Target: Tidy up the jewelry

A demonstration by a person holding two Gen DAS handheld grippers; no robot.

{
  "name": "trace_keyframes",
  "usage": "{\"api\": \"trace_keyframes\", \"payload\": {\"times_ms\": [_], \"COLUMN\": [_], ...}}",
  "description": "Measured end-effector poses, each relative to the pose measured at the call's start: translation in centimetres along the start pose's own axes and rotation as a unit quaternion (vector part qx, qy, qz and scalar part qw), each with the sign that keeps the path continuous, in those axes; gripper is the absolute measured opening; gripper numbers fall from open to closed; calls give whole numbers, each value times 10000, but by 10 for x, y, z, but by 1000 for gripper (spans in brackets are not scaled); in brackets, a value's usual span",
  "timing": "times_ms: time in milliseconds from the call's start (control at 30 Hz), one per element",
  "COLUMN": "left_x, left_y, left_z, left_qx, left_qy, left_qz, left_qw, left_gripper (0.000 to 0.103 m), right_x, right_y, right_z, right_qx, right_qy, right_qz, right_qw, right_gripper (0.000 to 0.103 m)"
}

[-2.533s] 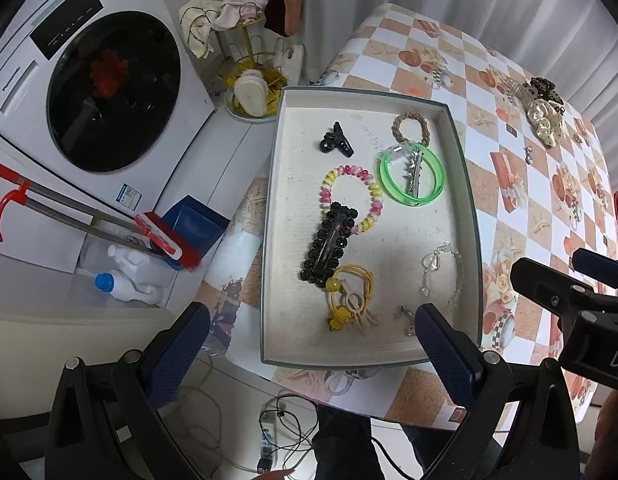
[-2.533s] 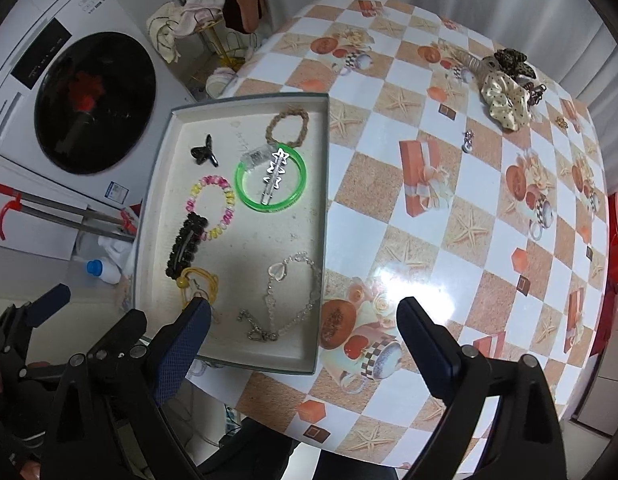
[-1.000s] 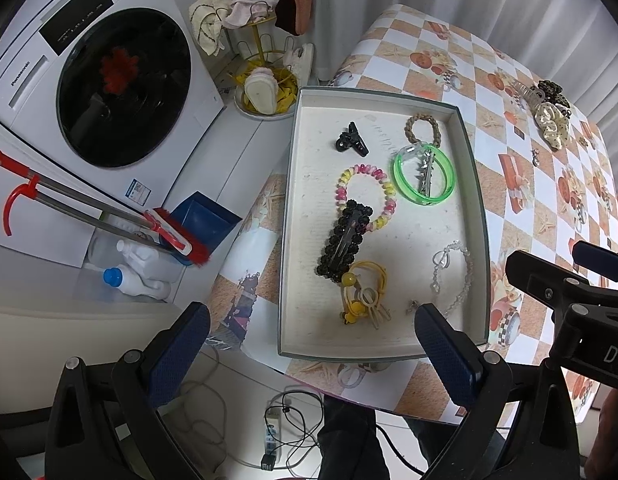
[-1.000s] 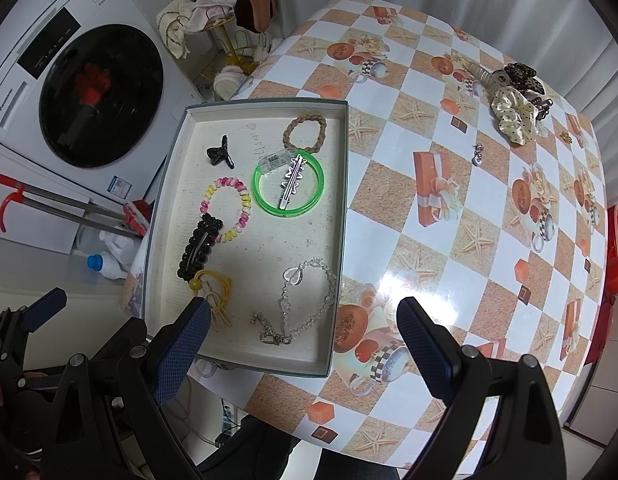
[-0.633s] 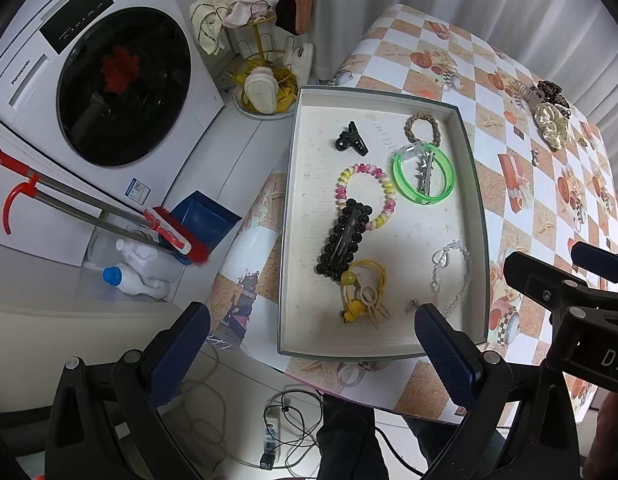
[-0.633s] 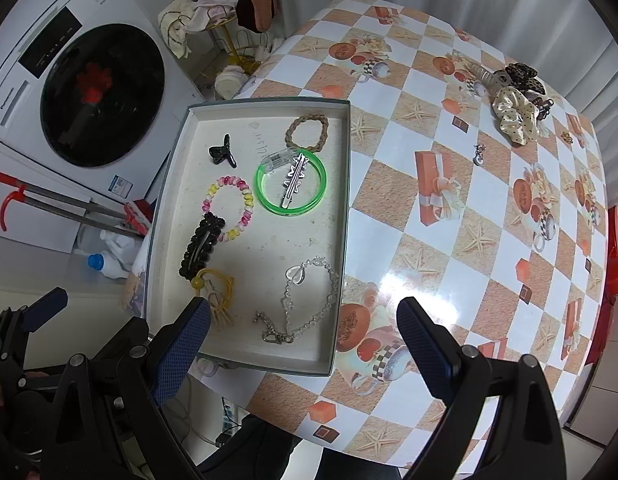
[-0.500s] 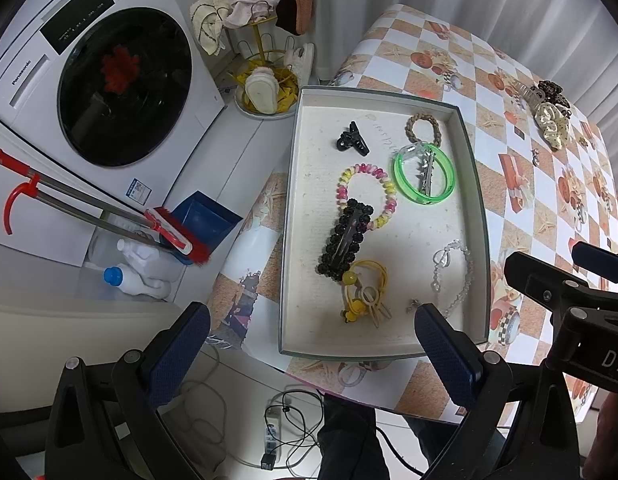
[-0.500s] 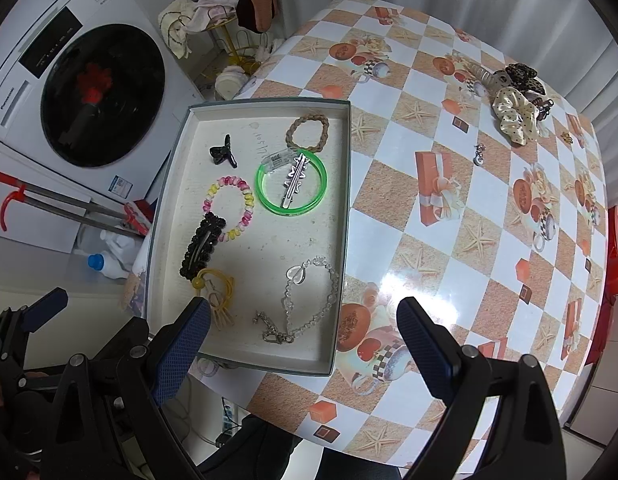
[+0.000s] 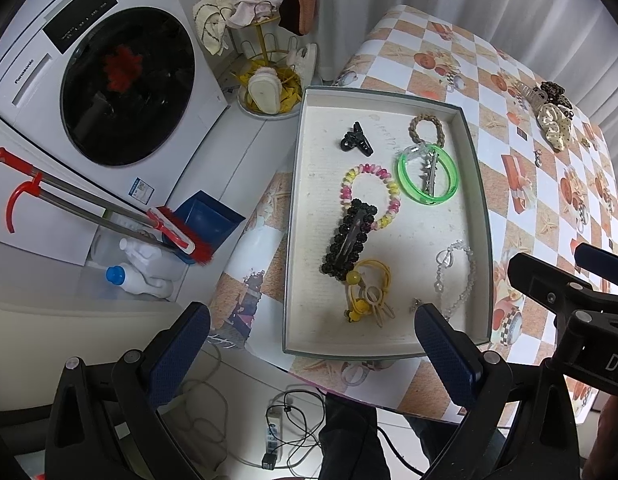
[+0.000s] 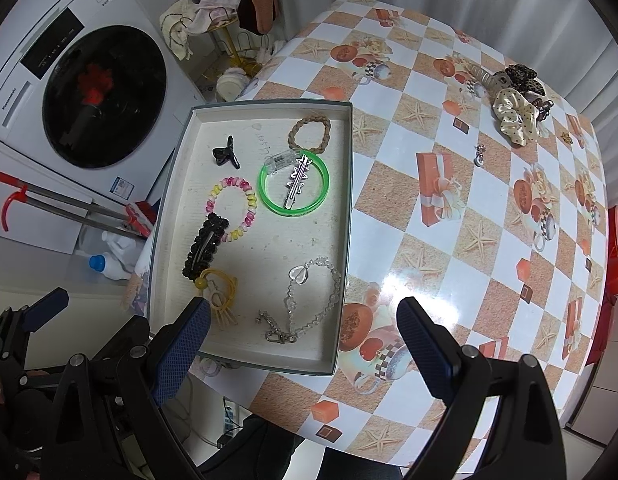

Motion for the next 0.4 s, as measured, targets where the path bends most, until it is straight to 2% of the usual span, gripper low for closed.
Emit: {"api": "trace_keyframes", "payload": {"times_ms": [400], "left_x": [-1], "left_y": [3], "left_z": [-5], "left_qx": [-129], "left_qy": [67], "left_qz": [-66], "left_qw": [9999], "left_gripper": [103], "right_x": [5], "right_y": [1], "right_z": [-2], "right_qx": [-16], "right_qy": [19], "right_qz": [-13], "right_qw": [10000], "right_gripper": [95]}}
Point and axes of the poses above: each gripper's, at about its wrist camera, not at the fingertips, and z roughly the way its jaws point, x to its left, y to its top, the point moved 1 cm from there along z, roughly the way its jaws point, and after that the axes turned 15 degrees about -x, right-handed, at the moved point
